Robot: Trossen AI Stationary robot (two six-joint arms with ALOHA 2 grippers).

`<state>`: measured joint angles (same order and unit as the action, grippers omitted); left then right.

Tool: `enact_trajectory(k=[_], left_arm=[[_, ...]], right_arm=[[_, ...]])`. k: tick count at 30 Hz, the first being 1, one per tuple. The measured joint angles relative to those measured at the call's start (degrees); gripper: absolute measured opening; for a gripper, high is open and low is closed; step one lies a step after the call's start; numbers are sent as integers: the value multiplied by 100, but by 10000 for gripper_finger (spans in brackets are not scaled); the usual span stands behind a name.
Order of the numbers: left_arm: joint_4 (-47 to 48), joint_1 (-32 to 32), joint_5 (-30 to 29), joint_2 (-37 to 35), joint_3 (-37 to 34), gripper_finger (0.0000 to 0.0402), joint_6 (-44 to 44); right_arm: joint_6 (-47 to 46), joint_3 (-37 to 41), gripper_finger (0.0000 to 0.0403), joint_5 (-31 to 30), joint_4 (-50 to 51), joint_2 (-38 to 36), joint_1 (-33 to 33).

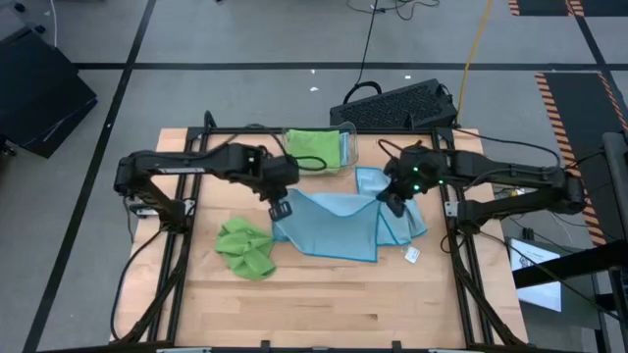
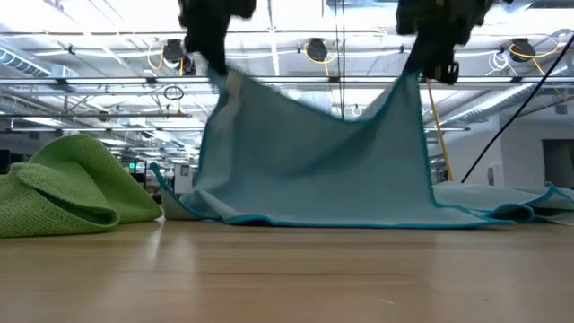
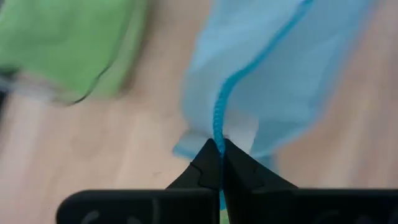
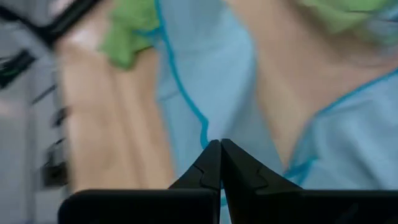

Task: Fold microfiber towels
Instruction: Fold the left blue microfiber cloth

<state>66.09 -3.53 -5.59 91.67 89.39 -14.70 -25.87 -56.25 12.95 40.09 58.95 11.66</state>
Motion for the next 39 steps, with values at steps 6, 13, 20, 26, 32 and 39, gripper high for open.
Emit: enact_trajectory(k=[6,13,20,26,32,39], left_arm=[[-53,455,1955,-272,557,8,-341],[-212,1422,3725,-433,1406,8,-871],[-352,1600,2181,-480,2085,9,-163],[127,1149,-102,-425,1491,5,1015],[-413,479,-104,-394,-111,11,708],[-983,229,-69,-392,-1348,8,367]], right_arm=[[-483,-283,0,1312,162,-419,-625],[-1564,-1442,0,1459,-17,-490,-1989],[-1326,-1947,0,1339,163,-382,-2139],[58,-1074,0,-73,451,-343,-1549],[150,307,0,-737,-261,-325,-836],[-90,1439,0,-875,-1280,-327,-349]])
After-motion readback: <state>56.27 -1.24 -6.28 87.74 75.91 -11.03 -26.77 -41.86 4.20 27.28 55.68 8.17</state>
